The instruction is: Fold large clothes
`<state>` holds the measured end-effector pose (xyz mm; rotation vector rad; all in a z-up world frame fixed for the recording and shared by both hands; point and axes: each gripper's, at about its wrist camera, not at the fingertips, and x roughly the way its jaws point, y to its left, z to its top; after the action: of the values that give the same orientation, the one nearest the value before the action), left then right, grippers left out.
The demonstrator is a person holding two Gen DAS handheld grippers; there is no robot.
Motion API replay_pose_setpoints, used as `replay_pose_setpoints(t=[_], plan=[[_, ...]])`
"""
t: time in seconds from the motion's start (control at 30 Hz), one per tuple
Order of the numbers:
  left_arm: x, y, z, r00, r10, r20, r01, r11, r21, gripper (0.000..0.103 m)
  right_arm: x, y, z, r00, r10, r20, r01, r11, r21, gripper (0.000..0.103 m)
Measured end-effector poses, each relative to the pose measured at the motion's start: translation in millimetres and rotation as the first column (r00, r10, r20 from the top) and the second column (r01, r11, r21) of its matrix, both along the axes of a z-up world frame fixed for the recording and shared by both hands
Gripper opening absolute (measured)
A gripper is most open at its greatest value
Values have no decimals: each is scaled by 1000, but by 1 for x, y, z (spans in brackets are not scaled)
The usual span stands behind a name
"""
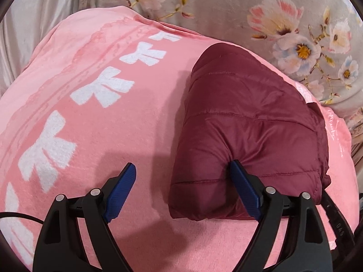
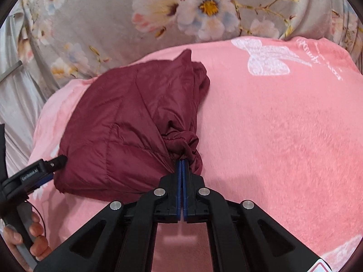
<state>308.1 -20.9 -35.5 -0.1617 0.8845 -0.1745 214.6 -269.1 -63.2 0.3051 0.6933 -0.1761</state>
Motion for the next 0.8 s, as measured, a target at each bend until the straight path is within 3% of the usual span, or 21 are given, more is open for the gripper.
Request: replay_pose_setpoints(t=[0.1,0.23,0.47,0.8], plan=[[-2,-6,-6,1000,-8,19,8,999,36,86,5,2,-9,999,3,-34,-3,1000,-7,0],[2,-3,-18,1000,13,-7,-13,1000,12,89,11,5,-13,998,5,-70,-6,1000,-25,0],[1,-10,-21,1000,8,18,-9,998,60,90,14,16,-13,995,-10,-97,0,995,-95,0],[1,-17,-23,999,4,32,-7,995,103,90,15,17,-13,994,-13,-106,2,995,-102,0]])
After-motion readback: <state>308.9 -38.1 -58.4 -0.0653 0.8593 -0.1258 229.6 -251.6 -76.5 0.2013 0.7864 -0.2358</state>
